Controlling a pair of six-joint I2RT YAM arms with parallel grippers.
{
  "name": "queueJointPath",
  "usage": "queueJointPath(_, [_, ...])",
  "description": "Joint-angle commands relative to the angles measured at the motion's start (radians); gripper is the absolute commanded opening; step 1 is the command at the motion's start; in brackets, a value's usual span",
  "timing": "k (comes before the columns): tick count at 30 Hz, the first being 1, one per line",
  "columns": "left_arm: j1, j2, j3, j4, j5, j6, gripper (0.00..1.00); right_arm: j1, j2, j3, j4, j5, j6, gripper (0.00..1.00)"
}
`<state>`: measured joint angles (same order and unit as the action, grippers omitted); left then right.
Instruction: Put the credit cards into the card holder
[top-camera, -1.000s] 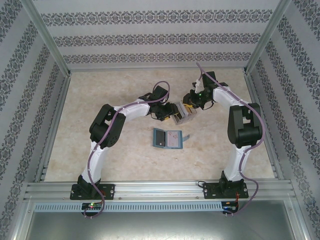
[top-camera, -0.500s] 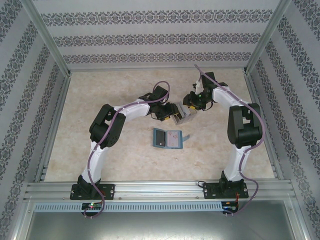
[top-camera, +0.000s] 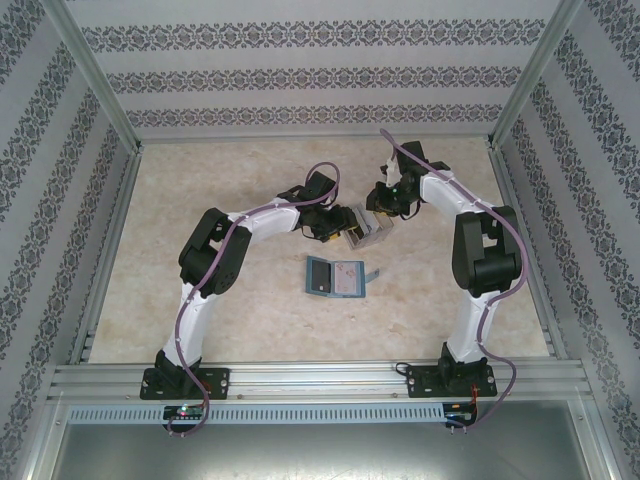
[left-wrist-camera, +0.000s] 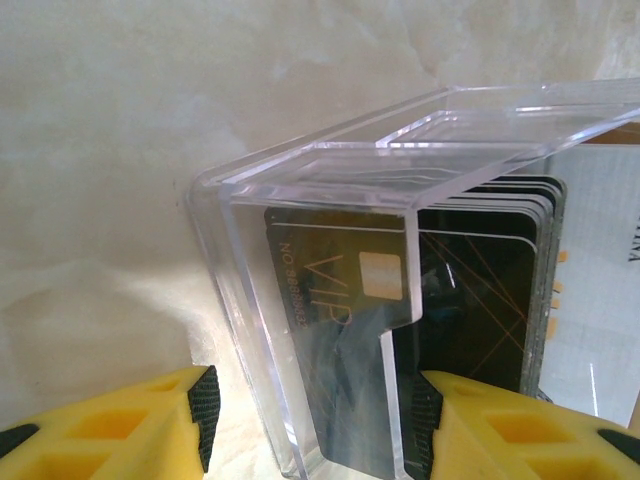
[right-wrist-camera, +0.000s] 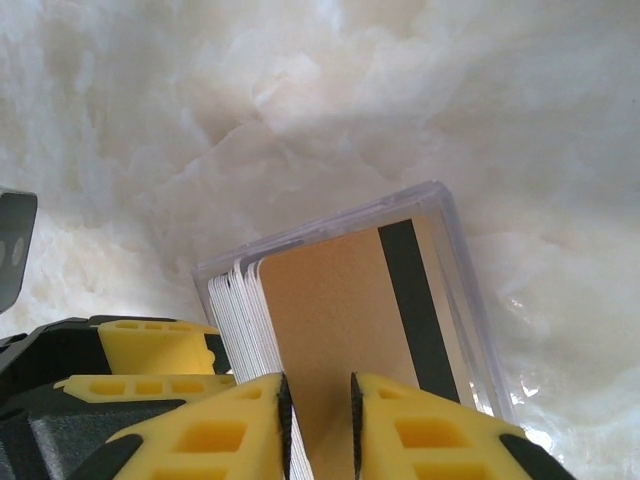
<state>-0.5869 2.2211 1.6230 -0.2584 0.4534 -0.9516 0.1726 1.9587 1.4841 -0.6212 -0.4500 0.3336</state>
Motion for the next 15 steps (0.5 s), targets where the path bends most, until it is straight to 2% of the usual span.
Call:
queueJointPath(1, [0.001,0.014,-0.002,0.021,0.019,-0.011,0.56,0.007,0.0,0.015,-0.034,-0.002,-0.004,0.21])
queueJointPath(7, [0.003,0.015,-0.002,0.019,0.019,-0.01,0.56,-0.004,-0.008,0.01,-0.022,-0.064,0.014,0.25])
queueJointPath(15, [0.001,0.011,-0.004,0.018,0.02,-0.009,0.56,-0.012,-0.004,-0.002,-0.003,-0.108,0.034,0.19])
